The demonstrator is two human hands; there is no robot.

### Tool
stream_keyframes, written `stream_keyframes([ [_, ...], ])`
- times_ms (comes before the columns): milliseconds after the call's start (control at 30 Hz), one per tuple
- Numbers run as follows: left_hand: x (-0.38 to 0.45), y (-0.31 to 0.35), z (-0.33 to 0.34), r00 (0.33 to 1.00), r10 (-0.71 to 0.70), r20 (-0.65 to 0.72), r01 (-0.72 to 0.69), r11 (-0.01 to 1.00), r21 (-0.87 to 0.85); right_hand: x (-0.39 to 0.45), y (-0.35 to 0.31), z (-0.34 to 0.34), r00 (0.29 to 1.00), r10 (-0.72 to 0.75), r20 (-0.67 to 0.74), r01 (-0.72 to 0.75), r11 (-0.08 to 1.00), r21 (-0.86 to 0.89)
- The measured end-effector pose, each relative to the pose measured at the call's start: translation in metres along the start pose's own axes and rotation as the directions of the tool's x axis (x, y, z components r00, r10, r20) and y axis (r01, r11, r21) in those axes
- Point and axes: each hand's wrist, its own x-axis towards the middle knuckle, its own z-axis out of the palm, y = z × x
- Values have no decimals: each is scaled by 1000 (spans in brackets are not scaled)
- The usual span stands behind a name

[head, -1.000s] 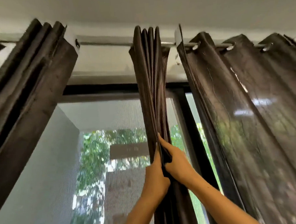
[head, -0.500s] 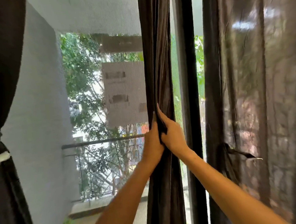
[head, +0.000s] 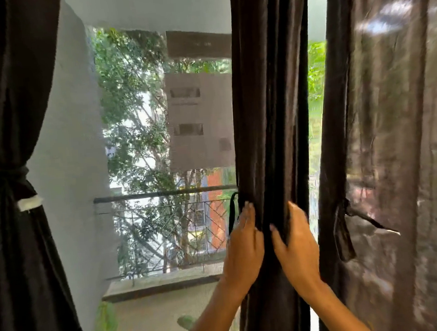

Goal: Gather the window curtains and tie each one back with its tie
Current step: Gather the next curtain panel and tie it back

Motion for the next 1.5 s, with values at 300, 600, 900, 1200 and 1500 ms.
stream_keyframes([
  [300, 23, 13, -17, 952, -20, -306, 66, 988, 140, -2, -48, -20, 903, -403, -148, 374, 908, -190],
  [600, 39, 10, -40, 927, -273, -256, 222, 952, -210, -2, -64, -22, 947, -323, 4, 321, 941, -110],
  [900, 29, 3, -92, 962, -183, -203, 172, 983, -70, 1, -77, -10, 975, -216, 56, 215, 976, 32],
  [1200, 9, 8, -119, 947, -42, -317, 63, 996, 56, 1, -100, 14, 1000, -25, -5, 25, 1000, -18],
  [1500, -2, 0, -125, 902, -81, -423, 79, 997, -22, -6, -101, 31, 993, 63, -102, -54, 994, 90],
])
